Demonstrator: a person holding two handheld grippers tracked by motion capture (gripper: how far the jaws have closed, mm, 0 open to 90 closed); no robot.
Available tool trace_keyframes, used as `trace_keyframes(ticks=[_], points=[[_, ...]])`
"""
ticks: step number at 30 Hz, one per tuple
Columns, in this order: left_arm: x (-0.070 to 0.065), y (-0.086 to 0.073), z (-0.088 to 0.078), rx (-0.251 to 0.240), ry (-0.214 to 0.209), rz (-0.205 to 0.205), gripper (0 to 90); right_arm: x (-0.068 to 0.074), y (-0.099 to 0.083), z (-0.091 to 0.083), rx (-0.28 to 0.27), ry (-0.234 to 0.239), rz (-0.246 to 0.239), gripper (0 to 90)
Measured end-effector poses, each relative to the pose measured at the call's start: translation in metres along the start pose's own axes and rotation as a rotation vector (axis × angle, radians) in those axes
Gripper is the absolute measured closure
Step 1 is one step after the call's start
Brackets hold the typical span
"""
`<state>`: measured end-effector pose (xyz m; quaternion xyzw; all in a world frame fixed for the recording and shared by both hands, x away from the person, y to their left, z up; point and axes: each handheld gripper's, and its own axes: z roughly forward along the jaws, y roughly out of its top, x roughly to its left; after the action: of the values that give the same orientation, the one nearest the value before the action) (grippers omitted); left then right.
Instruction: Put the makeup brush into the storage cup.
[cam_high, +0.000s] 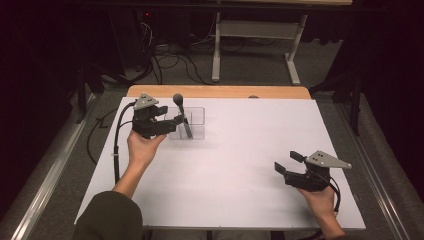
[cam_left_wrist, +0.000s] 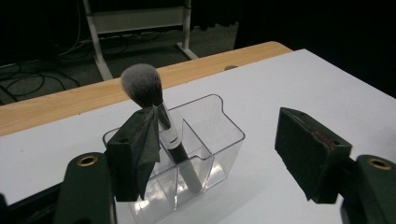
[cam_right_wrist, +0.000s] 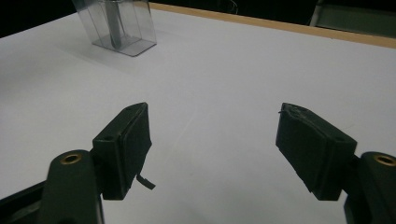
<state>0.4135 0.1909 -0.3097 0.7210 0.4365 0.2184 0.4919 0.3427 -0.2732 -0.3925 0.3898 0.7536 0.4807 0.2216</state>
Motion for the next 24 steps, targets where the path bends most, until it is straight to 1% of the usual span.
trace_keyframes(ticks=[12,14,20,22,24], points=[[-0.001,-0.002,-0.007,-0.011,-0.010,0.003,31.1,0.000,0.000,0.000,0.001,0.001,-0.001,27.9],[-0.002,-0.002,-0.009,-0.018,-0.011,0.002,31.1,0.000,0.000,0.000,0.004,-0.001,0.004,27.9],[-0.004,-0.003,-0.014,-0.032,-0.018,0.007,31.4,0.000,0.000,0.000,0.001,0.001,-0.002,28.0],[-0.005,-0.003,-0.016,-0.033,-0.020,0.011,31.4,0.001,0.000,0.000,0.004,0.002,0.007,28.0],[-0.005,-0.004,-0.017,-0.038,-0.023,0.011,31.4,0.001,0.000,0.000,0.003,0.002,0.006,28.0]])
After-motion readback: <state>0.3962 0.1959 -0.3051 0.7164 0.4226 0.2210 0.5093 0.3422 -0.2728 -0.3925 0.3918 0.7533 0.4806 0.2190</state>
